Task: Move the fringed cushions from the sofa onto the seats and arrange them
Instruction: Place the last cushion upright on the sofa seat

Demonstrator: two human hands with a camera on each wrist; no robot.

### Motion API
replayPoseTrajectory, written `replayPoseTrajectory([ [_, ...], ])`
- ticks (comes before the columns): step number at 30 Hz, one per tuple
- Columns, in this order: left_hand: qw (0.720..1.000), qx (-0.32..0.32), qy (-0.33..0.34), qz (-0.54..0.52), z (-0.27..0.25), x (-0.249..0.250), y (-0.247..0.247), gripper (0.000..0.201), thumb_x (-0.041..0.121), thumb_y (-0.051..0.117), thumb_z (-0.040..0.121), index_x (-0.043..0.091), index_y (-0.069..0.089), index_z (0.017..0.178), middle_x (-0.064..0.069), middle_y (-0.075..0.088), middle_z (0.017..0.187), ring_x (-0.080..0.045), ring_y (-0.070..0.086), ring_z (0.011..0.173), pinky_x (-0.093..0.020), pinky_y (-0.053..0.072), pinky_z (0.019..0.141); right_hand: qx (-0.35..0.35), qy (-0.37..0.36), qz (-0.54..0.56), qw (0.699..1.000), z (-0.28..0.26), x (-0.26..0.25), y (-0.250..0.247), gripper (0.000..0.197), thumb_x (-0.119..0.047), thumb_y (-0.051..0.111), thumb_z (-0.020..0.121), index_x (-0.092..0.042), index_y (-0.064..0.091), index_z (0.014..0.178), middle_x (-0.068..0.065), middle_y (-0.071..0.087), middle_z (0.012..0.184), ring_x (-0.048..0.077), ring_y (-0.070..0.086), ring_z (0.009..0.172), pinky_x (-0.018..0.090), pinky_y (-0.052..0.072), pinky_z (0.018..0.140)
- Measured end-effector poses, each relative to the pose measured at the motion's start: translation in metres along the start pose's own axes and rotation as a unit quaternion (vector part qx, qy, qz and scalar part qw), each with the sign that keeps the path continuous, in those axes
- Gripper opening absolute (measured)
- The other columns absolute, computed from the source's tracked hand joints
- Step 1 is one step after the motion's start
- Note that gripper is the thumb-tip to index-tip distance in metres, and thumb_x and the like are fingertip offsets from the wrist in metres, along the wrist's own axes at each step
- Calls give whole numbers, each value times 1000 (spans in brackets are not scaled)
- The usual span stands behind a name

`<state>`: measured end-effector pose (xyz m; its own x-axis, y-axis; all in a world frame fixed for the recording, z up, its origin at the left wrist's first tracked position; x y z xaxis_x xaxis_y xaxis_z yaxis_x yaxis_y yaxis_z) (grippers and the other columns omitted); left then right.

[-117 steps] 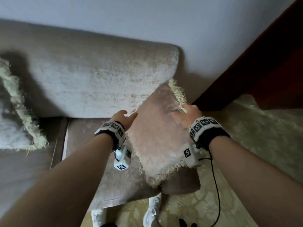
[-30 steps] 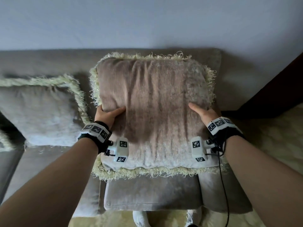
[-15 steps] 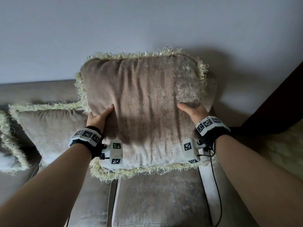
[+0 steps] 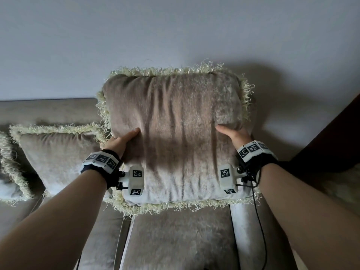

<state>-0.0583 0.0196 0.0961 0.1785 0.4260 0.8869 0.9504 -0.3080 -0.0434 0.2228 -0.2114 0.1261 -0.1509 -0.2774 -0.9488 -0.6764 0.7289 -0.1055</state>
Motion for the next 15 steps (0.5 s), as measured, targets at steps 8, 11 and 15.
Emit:
replayPoseTrajectory([
  [8, 1000, -2, 4, -24, 18, -25, 17, 82, 59, 99, 51, 10, 70, 111, -4, 75, 89, -23, 74, 73, -35, 58, 71, 76, 6, 44, 996, 22, 35, -3, 84, -42, 79, 74, -12, 41, 141, -1, 55, 128, 18, 51, 114, 27, 30, 93],
  [11, 999, -36, -21, -3, 35, -42, 18, 98, 67, 99, 31, 14, 69, 107, -5, 75, 97, -29, 73, 90, -40, 57, 82, 93, 51, 19, 994, 29, 55, 3, 106, -58, 78, 67, -14, 29, 150, 4, 45, 145, 26, 44, 131, 36, 29, 101],
  [15, 997, -61, -25, 41, 57, -66, 19, 18, 34, 78, 92, 25, 62, 95, 2, 71, 87, -17, 72, 77, -31, 57, 65, 104, 98, -27, 989, 31, 81, 17, 110, -72, 72, 61, -16, 33, 148, 5, 47, 143, 27, 46, 128, 41, 30, 103],
])
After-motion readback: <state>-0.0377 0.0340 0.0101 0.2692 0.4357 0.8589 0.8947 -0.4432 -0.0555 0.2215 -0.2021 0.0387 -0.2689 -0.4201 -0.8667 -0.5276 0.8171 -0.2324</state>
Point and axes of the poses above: each hand's wrist, its own z-axis towards the middle knuckle, its own y-axis out of the palm, x = y × z, the point moved 3 cm from there along z, towards the middle knuckle
